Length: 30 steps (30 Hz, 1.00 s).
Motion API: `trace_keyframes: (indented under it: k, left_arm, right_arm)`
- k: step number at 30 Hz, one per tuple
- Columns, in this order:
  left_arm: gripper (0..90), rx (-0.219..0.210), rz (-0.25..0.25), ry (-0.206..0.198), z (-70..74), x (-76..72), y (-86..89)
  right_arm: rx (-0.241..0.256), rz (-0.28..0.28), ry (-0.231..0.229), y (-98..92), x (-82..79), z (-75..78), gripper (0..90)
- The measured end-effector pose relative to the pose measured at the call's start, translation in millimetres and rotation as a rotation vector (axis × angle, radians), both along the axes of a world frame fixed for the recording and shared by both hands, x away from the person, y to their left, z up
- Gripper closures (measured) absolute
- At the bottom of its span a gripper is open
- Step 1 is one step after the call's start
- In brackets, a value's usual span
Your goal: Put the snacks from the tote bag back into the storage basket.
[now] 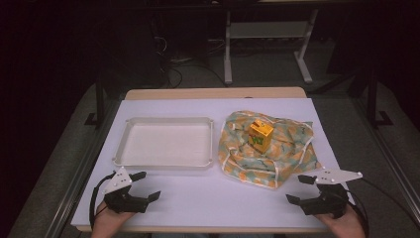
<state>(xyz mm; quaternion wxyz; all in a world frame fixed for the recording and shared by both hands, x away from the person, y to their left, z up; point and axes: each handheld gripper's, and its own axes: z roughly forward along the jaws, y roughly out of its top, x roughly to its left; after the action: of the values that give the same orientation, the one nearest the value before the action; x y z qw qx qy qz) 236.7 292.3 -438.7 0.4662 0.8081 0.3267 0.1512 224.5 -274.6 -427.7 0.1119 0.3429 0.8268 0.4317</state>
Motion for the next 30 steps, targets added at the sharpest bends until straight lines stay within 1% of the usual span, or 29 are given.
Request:
trace_keyframes:
  k: [1,3,4,5,6,7,8,11,12,13,14,15,17,19,21,23,25,27,28,29,30]
  left_arm:
    - [12.8,0.006,0.000,-0.001,0.1,0.5,1.3]
    - [12.8,0.003,0.003,0.001,-0.1,0.3,1.5]
    - [12.9,0.010,0.006,-0.007,-0.2,0.0,1.7]
    - [13.0,0.010,0.006,-0.007,-0.2,0.0,1.7]
    - [13.1,0.024,0.010,-0.013,-0.3,0.0,1.7]
    - [13.1,0.024,0.010,-0.013,-0.3,0.0,1.7]
    - [13.1,0.016,0.007,0.002,-0.9,0.5,1.4]
    - [13.0,0.014,-0.001,0.004,-0.7,0.6,0.9]
    - [13.0,0.013,0.000,0.004,-0.4,0.1,0.1]
    - [13.0,0.019,-0.003,0.002,0.0,-0.6,-0.2]
    - [13.1,0.017,-0.006,-0.001,-0.1,-1.1,-0.6]
    - [13.0,0.008,-0.011,0.010,0.1,-2.6,-1.8]
    - [12.8,0.006,-0.010,0.007,0.3,-3.7,-2.2]
    - [12.8,0.014,-0.013,-0.001,0.5,-5.3,-2.6]
    - [12.8,0.031,-0.013,-0.013,0.2,-5.6,-3.0]
    - [12.7,0.027,-0.013,-0.006,-0.9,-4.9,-3.3]
    - [12.7,0.031,-0.012,-0.003,-1.4,-4.2,-2.7]
    - [12.7,0.025,-0.006,-0.004,-1.6,-4.6,-2.3]
    - [12.7,0.024,-0.006,-0.006,-1.4,-4.7,-1.8]
    - [12.8,0.021,-0.004,-0.008,-1.0,-4.8,-1.3]
    - [12.8,0.021,-0.004,-0.008,-1.0,-4.8,-1.3]
  right_arm:
    - [0.000,0.001,-0.006,0.4,-0.2,0.3,16.4]
    - [-0.006,0.002,0.002,1.3,-1.0,1.2,16.4]
    - [-0.010,0.005,-0.003,2.2,-1.5,1.6,16.5]
    - [-0.010,0.005,-0.003,2.2,-1.5,1.6,16.5]
    - [-0.017,0.001,0.001,3.4,-1.7,2.9,16.5]
    - [-0.017,0.001,0.001,3.4,-1.7,2.9,16.5]
    - [-0.015,0.006,-0.003,4.3,-1.5,4.2,16.5]
    - [-0.022,0.004,-0.008,5.0,-1.0,6.1,16.5]
    - [-0.035,0.016,0.004,5.4,2.1,6.9,16.5]
    - [-0.035,0.016,0.004,5.4,2.1,6.9,16.5]
    - [-0.048,0.012,0.002,4.9,3.5,7.9,16.5]
    - [-0.054,0.019,0.012,5.0,6.9,11.4,16.5]
    - [-0.061,0.019,-0.001,4.9,10.8,16.4,16.5]
    - [-0.057,0.021,0.003,5.4,12.3,19.2,16.5]
    - [-0.067,0.019,0.008,6.6,16.3,23.7,16.5]
    - [-0.087,0.007,0.001,7.4,19.8,27.8,16.5]
    - [-0.088,0.015,0.000,7.2,23.4,31.2,16.4]
    - [-0.095,0.016,-0.001,7.6,29.4,35.0,16.3]
    - [-0.095,0.016,-0.001,7.6,29.4,35.0,16.3]
    - [-0.106,0.020,-0.005,8.1,33.5,37.3,16.3]
    - [-0.106,0.020,-0.005,8.1,33.5,37.3,16.3]
